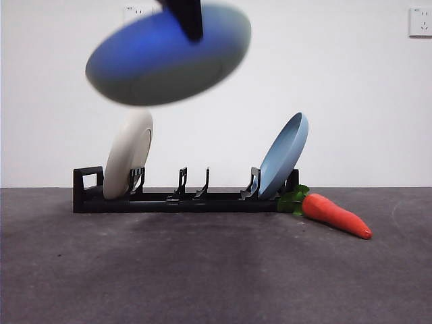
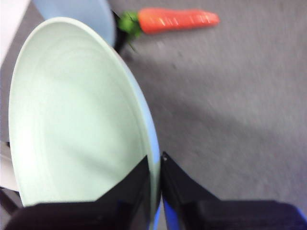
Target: Take the green plate from the plate rack,put the plate on the table,take the carrot from the table,put the carrot in the plate
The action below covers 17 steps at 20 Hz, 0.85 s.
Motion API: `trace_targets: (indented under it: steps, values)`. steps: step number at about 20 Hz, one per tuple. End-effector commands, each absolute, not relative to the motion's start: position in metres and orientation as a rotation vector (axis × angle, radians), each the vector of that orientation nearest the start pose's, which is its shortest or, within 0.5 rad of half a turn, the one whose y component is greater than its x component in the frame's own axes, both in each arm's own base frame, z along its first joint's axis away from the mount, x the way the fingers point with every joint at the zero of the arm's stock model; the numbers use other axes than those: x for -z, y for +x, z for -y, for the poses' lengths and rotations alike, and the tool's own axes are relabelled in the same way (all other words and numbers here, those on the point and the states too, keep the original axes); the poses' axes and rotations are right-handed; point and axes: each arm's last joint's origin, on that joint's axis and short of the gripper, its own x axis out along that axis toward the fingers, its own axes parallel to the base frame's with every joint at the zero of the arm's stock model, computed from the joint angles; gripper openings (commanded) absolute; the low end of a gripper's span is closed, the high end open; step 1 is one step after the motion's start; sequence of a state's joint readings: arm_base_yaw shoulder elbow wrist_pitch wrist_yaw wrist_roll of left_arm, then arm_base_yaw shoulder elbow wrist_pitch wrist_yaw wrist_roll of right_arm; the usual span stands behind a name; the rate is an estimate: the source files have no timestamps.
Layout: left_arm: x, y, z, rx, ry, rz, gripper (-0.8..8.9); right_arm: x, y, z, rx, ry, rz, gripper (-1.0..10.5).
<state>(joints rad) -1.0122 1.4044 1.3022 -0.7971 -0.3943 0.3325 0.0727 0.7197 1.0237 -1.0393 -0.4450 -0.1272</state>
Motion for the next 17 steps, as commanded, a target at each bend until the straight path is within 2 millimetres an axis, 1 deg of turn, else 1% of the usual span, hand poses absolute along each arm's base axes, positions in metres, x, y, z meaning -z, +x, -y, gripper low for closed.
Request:
trace_targets:
  steps: [1, 3, 5, 7, 11, 14, 17]
  values:
    - [-0.284, 0.155, 0.243, 0.71, 0.962, -0.609, -0.05, -0.345, 0.106, -0.021, -0.541, 0.025, -0.695, 6.3]
    - [-0.251, 0.151, 0.248, 0.716, 1.011, -0.566, -0.05, -0.345, 0.106, -0.021, -0.538, 0.035, -0.698, 6.3]
    - [-0.224, 0.149, 0.253, 0.717, 1.049, -0.546, -0.05, -0.345, 0.106, -0.021, -0.538, 0.035, -0.698, 6.3]
    - [-0.204, 0.152, 0.259, 0.728, 1.084, -0.55, -0.05, -0.345, 0.106, -0.021, -0.538, 0.035, -0.698, 6.3]
    - [-0.164, 0.159, 0.272, 0.755, 1.194, -0.611, -0.05, -0.345, 0.106, -0.021, -0.536, 0.04, -0.7, 6.3]
    - [-0.144, 0.162, 0.278, 0.76, 1.22, -0.644, -0.05, -0.345, 0.106, -0.021, -0.536, 0.04, -0.699, 6.3]
    - [-0.138, 0.163, 0.279, 0.765, 1.219, -0.654, 0.03, -0.345, 0.106, -0.021, -0.536, 0.04, -0.699, 6.3]
